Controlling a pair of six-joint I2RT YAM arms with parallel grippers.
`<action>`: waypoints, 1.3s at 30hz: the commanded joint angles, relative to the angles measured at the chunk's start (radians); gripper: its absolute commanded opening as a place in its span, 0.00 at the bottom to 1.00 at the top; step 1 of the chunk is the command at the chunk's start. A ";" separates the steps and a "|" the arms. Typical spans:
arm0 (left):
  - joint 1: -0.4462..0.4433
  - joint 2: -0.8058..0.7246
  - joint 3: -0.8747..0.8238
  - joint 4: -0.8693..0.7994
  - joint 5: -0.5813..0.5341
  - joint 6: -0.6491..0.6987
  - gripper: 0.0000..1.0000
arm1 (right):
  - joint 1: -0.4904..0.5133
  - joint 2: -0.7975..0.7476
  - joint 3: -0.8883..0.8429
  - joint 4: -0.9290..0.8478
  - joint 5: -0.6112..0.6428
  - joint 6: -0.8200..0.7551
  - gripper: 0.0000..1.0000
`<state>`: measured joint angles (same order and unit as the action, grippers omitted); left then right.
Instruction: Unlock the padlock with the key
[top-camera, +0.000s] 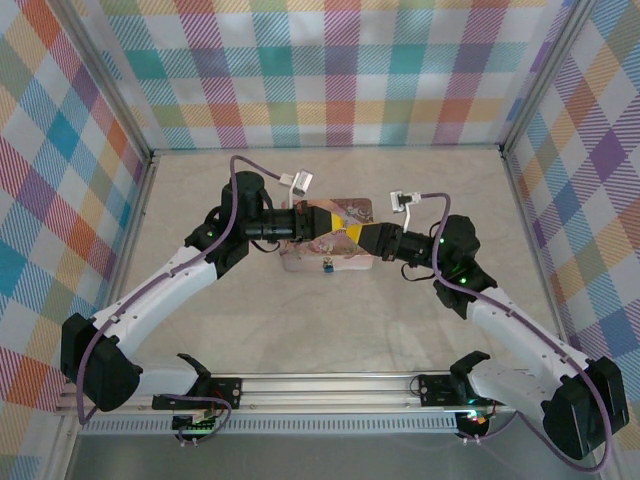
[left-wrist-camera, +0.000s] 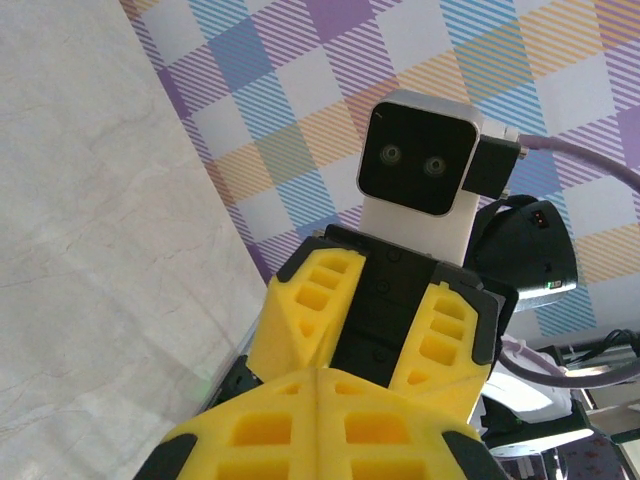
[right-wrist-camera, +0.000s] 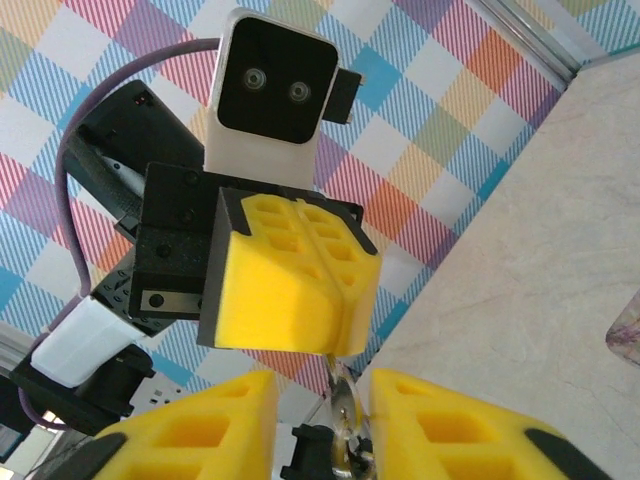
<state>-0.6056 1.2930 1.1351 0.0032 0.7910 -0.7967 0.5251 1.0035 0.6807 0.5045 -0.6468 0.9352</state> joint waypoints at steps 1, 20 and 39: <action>0.001 -0.020 -0.008 0.030 -0.009 -0.004 0.00 | 0.008 0.012 0.037 0.048 -0.003 -0.003 0.25; 0.003 -0.029 0.000 0.037 -0.024 -0.008 0.00 | 0.009 0.008 0.019 0.017 -0.004 -0.017 0.16; 0.029 -0.063 -0.019 -0.067 -0.130 0.013 0.47 | -0.007 -0.054 0.034 -0.136 0.048 -0.111 0.00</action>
<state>-0.5957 1.2720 1.1336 -0.0177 0.7216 -0.7925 0.5243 0.9878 0.6895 0.4355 -0.6239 0.8856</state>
